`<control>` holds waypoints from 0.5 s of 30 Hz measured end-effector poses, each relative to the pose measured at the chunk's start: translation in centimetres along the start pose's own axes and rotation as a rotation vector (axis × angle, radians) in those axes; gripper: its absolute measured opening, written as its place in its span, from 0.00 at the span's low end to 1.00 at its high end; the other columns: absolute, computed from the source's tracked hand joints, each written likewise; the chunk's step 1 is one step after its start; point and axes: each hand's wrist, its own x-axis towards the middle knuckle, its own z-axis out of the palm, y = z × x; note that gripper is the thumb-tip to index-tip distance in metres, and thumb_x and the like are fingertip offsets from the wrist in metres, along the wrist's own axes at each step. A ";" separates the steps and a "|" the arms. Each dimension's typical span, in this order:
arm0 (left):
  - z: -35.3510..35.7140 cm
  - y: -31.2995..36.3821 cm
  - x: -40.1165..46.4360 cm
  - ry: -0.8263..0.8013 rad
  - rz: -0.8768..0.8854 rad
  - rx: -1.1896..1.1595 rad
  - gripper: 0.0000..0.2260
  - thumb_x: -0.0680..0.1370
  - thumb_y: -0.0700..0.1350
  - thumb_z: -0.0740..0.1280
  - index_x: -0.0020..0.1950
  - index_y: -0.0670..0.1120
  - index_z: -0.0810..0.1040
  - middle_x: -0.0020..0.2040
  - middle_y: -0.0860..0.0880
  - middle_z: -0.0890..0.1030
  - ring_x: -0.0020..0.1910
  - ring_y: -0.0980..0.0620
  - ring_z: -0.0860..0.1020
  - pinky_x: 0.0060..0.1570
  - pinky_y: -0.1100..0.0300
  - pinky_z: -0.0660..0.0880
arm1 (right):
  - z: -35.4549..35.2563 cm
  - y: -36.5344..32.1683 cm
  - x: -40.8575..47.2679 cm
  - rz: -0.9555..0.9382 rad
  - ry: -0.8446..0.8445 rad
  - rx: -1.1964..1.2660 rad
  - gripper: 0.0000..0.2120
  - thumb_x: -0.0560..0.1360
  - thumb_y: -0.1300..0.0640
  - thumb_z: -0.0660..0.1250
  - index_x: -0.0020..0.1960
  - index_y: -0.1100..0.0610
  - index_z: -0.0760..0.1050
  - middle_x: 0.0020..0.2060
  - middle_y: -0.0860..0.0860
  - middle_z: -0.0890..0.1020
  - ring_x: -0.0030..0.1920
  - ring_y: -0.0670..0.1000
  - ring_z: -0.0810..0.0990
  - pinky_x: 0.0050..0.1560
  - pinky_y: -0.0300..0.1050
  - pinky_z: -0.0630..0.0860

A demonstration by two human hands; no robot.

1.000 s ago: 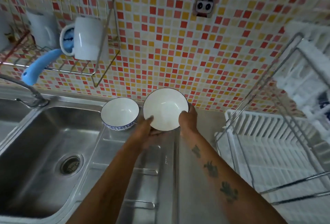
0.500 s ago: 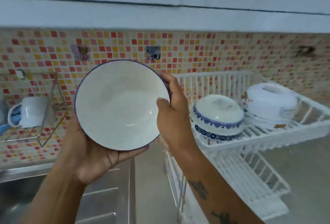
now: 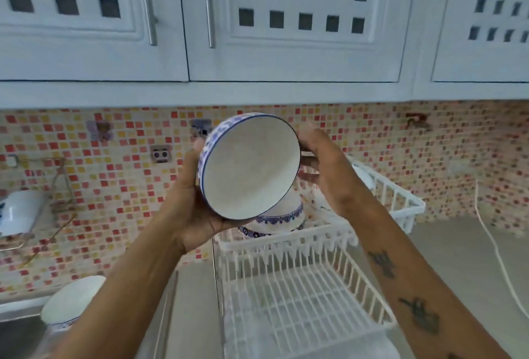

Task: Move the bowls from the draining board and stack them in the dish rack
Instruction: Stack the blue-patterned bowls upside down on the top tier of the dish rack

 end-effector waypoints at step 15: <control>2.6 -3.5 6.3 0.365 0.461 0.990 0.44 0.53 0.67 0.79 0.64 0.51 0.72 0.57 0.52 0.80 0.53 0.53 0.80 0.52 0.53 0.82 | -2.7 5.3 6.6 0.323 -0.084 -0.108 0.29 0.59 0.34 0.68 0.52 0.51 0.81 0.48 0.53 0.86 0.52 0.57 0.83 0.61 0.60 0.76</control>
